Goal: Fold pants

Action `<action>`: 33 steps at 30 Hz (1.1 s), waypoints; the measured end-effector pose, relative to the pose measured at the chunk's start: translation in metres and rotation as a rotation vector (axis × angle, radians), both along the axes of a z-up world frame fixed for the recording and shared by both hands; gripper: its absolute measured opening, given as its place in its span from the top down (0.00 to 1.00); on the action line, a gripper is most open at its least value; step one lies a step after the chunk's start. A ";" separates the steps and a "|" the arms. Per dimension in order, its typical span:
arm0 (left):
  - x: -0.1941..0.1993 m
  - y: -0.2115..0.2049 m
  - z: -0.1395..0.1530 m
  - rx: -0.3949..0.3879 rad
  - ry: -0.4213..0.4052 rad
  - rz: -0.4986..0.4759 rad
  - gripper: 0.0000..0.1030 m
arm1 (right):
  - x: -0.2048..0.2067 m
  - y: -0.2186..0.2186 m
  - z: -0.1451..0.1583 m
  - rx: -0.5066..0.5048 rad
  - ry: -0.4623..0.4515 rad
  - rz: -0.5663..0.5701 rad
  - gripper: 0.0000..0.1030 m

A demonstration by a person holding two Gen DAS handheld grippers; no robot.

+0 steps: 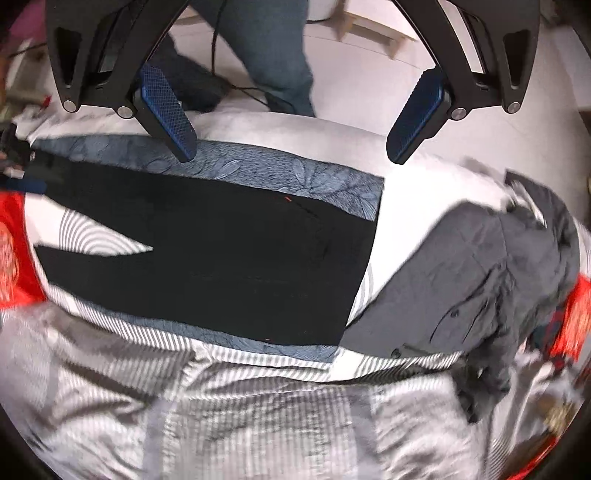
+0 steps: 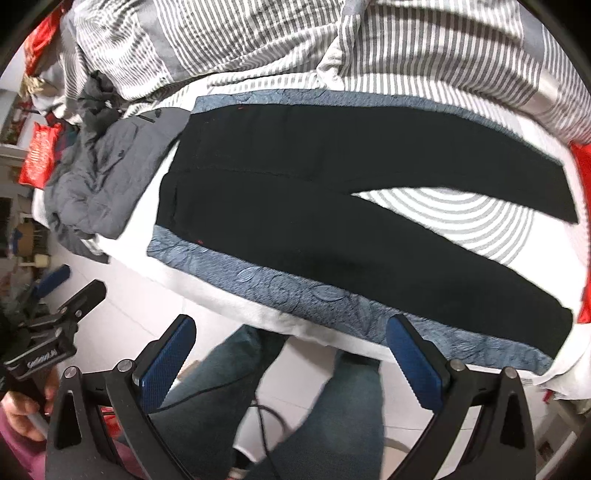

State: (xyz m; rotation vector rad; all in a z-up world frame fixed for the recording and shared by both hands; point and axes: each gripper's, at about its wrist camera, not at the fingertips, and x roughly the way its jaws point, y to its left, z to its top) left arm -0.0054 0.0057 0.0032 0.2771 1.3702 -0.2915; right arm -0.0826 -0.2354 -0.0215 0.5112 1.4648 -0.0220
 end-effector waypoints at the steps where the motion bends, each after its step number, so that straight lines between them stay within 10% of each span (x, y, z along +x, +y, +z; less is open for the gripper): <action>1: -0.002 0.001 -0.001 0.008 -0.027 0.020 0.00 | -0.002 -0.002 -0.002 0.001 0.025 -0.005 0.00; 11: -0.025 0.018 -0.037 0.011 0.007 0.129 0.00 | -0.034 0.006 -0.044 0.113 0.088 -0.059 0.00; 20: 0.000 0.050 -0.138 -0.089 0.109 0.160 0.00 | -0.075 0.036 -0.152 0.415 0.108 -0.411 0.10; 33: 0.011 0.069 -0.206 -0.240 0.181 0.162 0.00 | -0.083 0.051 -0.239 0.600 -0.111 -0.692 0.18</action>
